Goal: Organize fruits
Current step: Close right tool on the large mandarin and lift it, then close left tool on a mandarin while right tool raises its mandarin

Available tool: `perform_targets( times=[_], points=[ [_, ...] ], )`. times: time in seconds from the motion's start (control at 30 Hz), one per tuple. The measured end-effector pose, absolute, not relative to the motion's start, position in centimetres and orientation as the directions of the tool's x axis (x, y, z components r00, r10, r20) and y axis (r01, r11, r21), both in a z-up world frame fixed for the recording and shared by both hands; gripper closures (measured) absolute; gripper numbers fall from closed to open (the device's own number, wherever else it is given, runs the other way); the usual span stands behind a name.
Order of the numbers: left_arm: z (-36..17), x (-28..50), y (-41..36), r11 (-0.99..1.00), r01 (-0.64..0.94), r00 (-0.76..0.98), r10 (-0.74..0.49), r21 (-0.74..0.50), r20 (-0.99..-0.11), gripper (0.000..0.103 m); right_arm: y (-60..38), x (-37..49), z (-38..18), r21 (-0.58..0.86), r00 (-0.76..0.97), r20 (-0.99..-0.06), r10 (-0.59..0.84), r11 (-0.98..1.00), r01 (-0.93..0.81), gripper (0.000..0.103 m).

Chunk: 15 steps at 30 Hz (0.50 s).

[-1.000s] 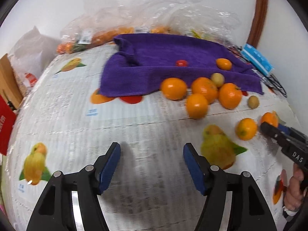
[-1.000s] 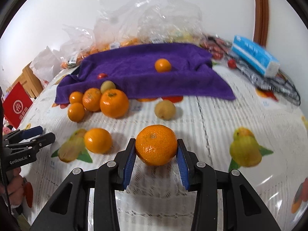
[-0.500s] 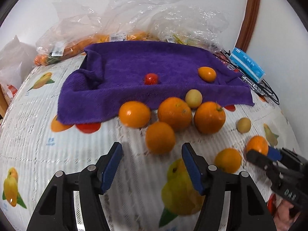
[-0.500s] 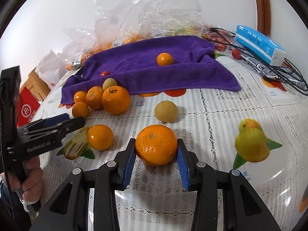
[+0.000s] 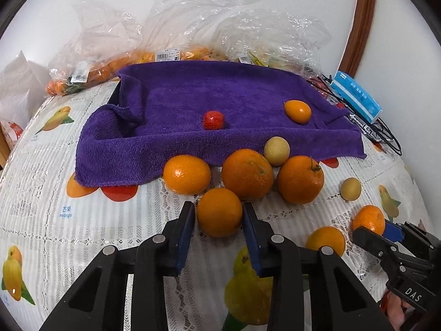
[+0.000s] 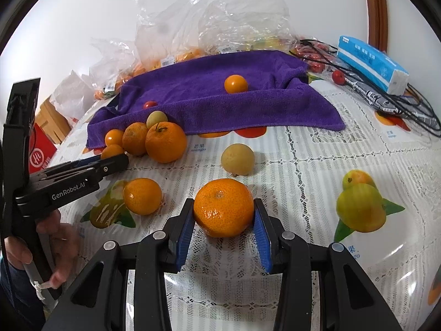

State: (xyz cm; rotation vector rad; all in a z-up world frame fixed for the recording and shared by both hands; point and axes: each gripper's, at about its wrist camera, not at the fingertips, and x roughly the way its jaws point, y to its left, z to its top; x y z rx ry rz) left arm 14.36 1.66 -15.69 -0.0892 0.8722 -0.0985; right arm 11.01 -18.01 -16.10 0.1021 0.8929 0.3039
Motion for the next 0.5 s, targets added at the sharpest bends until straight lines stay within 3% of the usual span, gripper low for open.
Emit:
perform_targets(
  times=[0.3,0.5],
  points=[
    [-15.7,14.4,1.1,0.996,0.05,0.636,-0.093,-0.079,-0.766,0.07,-18.1,11.0,-16.1,0.206,0.588,-0.752,0.296,0.954,-0.217,0.062],
    [-15.7,14.2,2.2,0.975,0.088,0.638,-0.213,-0.205,-0.74,0.073,-18.5,10.8,-16.0,0.237,0.597,-0.736,0.319,0.948,-0.214,0.062]
  ],
)
